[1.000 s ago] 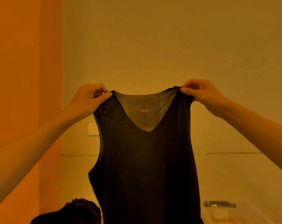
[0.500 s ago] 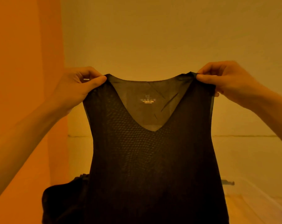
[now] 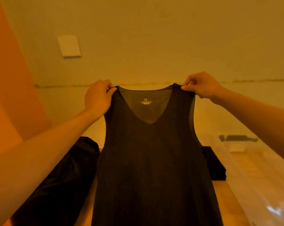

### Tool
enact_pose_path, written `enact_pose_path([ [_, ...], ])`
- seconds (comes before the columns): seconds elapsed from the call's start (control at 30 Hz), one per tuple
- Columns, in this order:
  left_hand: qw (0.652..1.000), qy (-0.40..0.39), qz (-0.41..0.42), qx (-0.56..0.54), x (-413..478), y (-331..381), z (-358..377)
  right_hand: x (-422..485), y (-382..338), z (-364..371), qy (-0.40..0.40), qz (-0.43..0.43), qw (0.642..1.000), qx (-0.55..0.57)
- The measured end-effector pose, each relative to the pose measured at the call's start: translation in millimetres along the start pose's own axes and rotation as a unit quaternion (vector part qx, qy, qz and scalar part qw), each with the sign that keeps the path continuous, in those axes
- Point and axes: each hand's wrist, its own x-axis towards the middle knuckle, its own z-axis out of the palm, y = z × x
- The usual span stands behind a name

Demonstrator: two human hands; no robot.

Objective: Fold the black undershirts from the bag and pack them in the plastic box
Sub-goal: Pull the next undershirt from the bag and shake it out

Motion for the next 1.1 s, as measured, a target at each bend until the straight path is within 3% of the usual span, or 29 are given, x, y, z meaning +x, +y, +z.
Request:
enact_pose_path([
  [0.17,0.998,-0.036,-0.003,0.044,3.6,-43.9,110.5,63.6,67.2,74.3,0.022,0.024,0.998,-0.047],
  [0.33,0.996,-0.049,-0.013,0.078,2.8,-80.6,176.7,104.3,117.2,126.4,0.023,0.035,0.996,-0.082],
  [0.57,0.994,-0.053,-0.001,0.093,18.4,-105.8,221.4,128.1,156.9,167.8,0.049,0.049,0.992,-0.103],
  [0.73,0.997,-0.025,0.011,0.078,5.2,-109.3,236.9,121.1,163.5,187.2,0.098,-0.007,0.983,-0.157],
  [0.9,0.999,-0.038,-0.026,0.012,-28.9,-110.2,241.8,100.8,171.2,204.9,0.043,0.038,0.976,-0.211],
  [1.0,0.992,-0.098,-0.074,-0.036,-69.0,-97.1,224.7,56.9,161.2,219.3,-0.01,0.096,0.976,-0.193],
  [1.1,0.961,-0.262,-0.083,-0.003,-126.7,-69.8,184.3,-23.5,139.5,230.9,-0.11,0.107,0.977,-0.148],
])
